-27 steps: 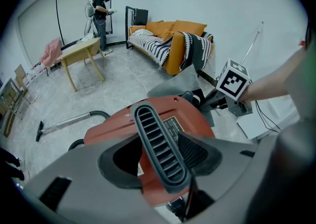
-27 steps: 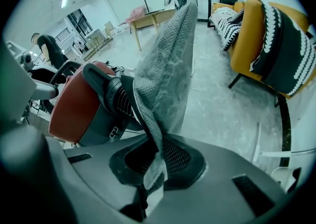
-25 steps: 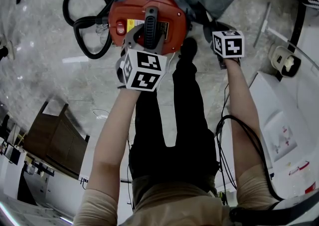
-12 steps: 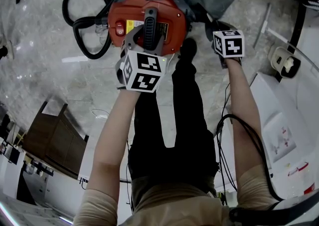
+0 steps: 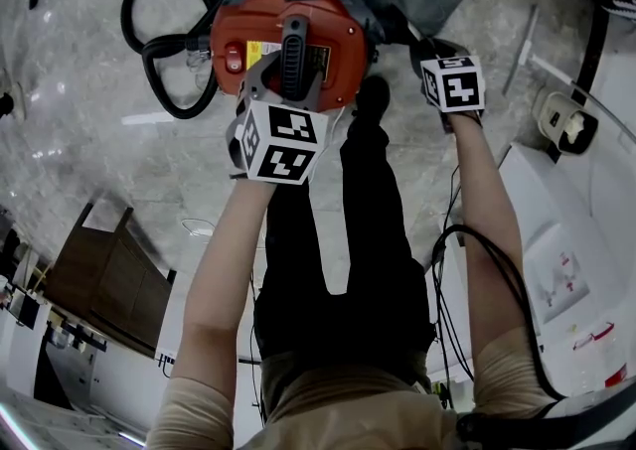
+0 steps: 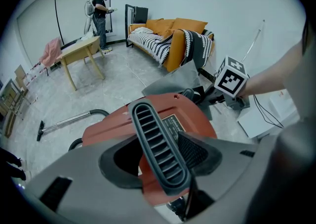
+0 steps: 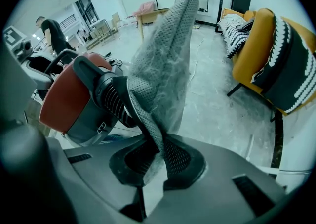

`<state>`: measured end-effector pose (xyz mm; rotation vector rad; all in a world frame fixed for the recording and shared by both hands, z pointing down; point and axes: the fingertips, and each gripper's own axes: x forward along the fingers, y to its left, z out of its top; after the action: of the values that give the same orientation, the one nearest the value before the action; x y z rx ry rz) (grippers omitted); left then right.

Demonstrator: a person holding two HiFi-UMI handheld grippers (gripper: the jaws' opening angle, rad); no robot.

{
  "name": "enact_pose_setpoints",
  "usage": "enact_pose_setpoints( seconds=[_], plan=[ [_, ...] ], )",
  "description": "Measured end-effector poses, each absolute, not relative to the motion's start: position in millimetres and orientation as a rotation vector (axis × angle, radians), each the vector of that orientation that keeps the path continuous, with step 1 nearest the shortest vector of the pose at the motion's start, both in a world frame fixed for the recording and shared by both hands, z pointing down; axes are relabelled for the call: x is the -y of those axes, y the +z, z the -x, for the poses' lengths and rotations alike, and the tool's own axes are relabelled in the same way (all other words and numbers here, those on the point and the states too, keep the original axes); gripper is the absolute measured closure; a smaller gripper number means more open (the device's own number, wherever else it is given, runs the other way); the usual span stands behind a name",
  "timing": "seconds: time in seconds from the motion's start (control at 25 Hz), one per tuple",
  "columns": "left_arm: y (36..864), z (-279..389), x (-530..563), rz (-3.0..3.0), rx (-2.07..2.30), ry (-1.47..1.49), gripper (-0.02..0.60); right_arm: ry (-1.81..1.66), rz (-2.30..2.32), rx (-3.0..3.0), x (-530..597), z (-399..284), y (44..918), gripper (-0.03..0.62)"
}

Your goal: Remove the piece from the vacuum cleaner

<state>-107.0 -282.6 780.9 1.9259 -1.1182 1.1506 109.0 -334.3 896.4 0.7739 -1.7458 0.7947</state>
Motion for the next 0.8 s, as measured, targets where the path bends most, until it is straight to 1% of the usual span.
enact_pose_setpoints(
  seconds=[0.48,0.6,0.8],
  plan=[
    [782,107,282,-1.909,1.121,1.178,0.360,0.737,-0.738,1.732,341,-112,893,0.563],
    [782,106,282,-1.918,1.120,1.166,0.360,0.713,-0.764,1.702,345,-122,893,0.565],
    [782,106,283,-1.943,1.120,1.134,0.360,0.784,-0.827,1.635,344,-152,898,0.571]
  ],
)
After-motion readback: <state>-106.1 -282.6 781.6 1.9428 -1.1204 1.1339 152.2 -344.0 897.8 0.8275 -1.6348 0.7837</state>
